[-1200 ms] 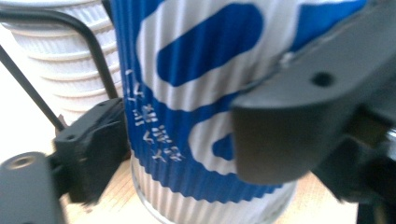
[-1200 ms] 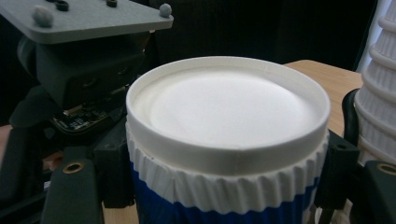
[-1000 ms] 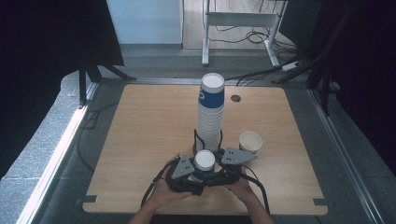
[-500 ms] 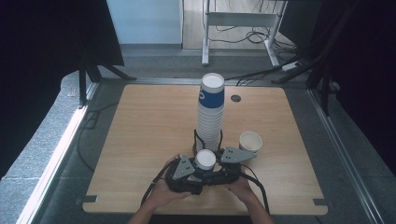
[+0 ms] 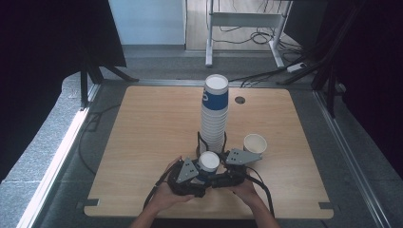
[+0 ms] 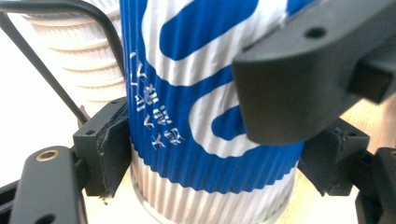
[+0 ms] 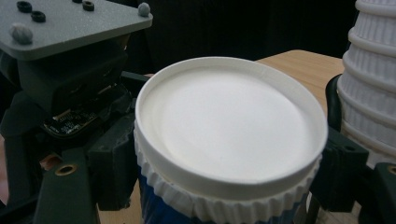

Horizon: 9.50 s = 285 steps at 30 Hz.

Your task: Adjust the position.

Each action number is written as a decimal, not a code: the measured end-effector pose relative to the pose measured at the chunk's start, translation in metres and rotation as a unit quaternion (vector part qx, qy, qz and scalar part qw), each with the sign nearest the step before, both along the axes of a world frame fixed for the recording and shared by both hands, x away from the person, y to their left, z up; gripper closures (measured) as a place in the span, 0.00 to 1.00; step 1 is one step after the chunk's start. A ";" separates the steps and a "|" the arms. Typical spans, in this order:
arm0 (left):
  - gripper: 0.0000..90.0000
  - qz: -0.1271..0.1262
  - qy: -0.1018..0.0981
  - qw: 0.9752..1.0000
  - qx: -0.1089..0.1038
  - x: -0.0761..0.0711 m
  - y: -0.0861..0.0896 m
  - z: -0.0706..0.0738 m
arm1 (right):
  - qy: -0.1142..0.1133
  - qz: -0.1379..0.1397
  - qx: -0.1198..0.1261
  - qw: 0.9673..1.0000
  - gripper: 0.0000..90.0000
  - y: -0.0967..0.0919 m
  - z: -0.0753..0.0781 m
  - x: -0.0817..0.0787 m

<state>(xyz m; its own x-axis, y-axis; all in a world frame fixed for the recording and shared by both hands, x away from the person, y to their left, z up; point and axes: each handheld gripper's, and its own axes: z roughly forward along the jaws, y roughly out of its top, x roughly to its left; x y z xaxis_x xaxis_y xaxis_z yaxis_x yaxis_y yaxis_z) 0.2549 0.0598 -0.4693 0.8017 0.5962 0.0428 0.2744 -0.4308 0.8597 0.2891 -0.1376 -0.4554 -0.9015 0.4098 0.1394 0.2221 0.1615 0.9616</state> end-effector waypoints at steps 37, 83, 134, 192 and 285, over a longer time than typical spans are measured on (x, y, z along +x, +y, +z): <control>0.22 0.071 -0.068 0.986 0.132 0.003 0.005 -0.004 | -0.006 -0.012 -0.002 1.000 0.22 -0.021 0.011 -0.003; 0.08 0.004 -0.096 0.988 0.120 -0.010 -0.002 0.000 | 0.050 0.066 0.022 0.996 0.30 -0.021 -0.007 0.003; 0.18 0.003 -0.095 0.984 0.153 -0.006 -0.001 -0.007 | 0.049 0.043 -0.004 0.998 0.24 -0.022 -0.009 0.003; 0.18 -0.033 -0.164 0.941 0.294 -0.005 -0.024 -0.007 | 0.063 0.142 -0.365 0.918 0.18 0.003 0.030 0.024; 0.12 -0.009 0.110 0.984 -0.143 0.014 0.048 0.013 | -0.021 -0.023 0.008 0.999 0.30 -0.047 -0.008 -0.010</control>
<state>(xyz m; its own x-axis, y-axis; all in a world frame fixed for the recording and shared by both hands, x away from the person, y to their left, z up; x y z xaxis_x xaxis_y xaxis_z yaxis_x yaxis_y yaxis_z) 0.2687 0.1074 -0.4560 0.7831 0.5446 -0.3003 0.4625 -0.1871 0.8667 0.2786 -0.1843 -0.4634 -0.8867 0.4491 0.1095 0.1892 0.1365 0.9724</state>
